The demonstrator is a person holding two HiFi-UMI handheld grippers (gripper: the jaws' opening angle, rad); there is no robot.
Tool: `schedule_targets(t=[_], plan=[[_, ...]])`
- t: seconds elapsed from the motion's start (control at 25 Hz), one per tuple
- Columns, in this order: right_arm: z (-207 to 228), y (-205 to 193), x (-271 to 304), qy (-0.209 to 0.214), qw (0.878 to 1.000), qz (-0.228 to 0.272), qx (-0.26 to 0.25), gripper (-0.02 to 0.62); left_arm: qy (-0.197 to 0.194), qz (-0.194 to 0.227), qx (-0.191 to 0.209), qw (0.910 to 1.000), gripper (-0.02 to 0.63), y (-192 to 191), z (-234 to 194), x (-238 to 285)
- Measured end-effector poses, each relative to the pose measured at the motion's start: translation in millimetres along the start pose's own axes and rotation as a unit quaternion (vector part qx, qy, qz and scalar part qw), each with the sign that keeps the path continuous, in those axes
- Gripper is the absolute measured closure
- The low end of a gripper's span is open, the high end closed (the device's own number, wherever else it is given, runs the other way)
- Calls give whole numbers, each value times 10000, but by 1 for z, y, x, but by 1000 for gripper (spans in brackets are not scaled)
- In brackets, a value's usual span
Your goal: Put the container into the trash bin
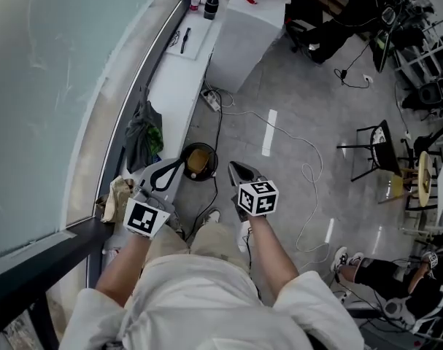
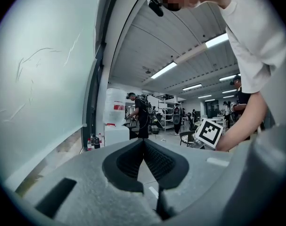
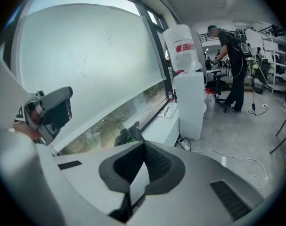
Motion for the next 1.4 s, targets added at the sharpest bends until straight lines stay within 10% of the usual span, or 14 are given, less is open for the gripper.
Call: schedule_targets(t=[0.8,1.4], plan=[[-53,139,-154,536,9656,2429,-764,594,603,1130,529,9903,591,121,-4,-49],[-46,145,-237,8,9465,2899,-1418,592,1542,1532,194,9759,591,144,15,-99]])
Point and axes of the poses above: the fingertips, and each gripper's own axes: x forward along the fingers, z to its right, y out of its top, the point moved 8 cm from there along -x, backward along the fingers, and after that the axes turned 11 degrees about y, right-handed, at the moved point
